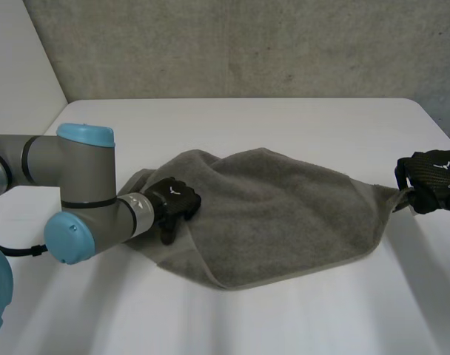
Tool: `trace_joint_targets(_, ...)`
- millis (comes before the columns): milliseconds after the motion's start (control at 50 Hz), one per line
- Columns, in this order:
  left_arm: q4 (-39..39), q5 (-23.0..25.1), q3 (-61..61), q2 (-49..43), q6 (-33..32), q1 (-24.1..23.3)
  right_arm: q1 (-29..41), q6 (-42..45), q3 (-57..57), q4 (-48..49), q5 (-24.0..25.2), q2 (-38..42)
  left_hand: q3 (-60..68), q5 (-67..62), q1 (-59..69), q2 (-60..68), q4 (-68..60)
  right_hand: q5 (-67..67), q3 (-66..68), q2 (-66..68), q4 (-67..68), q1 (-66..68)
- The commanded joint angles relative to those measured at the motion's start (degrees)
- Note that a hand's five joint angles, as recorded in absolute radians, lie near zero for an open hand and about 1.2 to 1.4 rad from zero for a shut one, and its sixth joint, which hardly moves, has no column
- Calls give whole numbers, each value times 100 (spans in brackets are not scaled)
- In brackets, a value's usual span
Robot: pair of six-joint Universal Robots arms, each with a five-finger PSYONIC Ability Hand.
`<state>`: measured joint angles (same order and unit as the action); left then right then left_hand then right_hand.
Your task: Fold the towel.
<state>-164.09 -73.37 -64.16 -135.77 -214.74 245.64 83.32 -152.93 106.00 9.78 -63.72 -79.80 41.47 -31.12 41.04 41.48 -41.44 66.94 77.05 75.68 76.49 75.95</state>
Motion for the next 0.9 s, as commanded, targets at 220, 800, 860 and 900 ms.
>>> trace_joint_targets(220,43,-283,-193,314,11,2,0,0,0,-3,0,-9,2274,-2309,2318,2273,-2277,306,295,432,351,405)
trace_joint_targets(800,17,-248,-1187,4595,1716,881,-105,-272,-2452,-3228,1072,-2004,3853,-3888,3896,3852,-3856,306,295,432,351,405)
trace_joint_targets(860,8,-186,-1143,4980,2022,1248,-254,-168,-3170,-3937,1107,-1864,3853,-3888,3896,3852,-3856,306,295,432,351,405)
trace_joint_targets(900,35,-186,-1160,5025,2085,1478,-352,-9,-3410,-4160,1107,-1626,3853,-3888,3896,3852,-3856,306,295,432,351,405)
